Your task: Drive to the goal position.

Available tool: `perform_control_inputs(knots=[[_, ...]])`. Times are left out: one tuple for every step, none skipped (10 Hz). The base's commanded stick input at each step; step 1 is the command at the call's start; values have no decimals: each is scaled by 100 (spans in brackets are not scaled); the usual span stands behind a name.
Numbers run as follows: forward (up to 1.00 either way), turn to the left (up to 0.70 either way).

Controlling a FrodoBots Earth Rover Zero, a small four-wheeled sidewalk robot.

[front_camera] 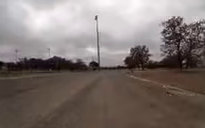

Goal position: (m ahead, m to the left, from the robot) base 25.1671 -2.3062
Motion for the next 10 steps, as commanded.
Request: perform_control_inputs(knots=[[70, -1], [70, -1], [70, -1], [70, -1], [70, -1], [70, -1], [70, -1], [70, -1], [70, -1], [70, -1]])
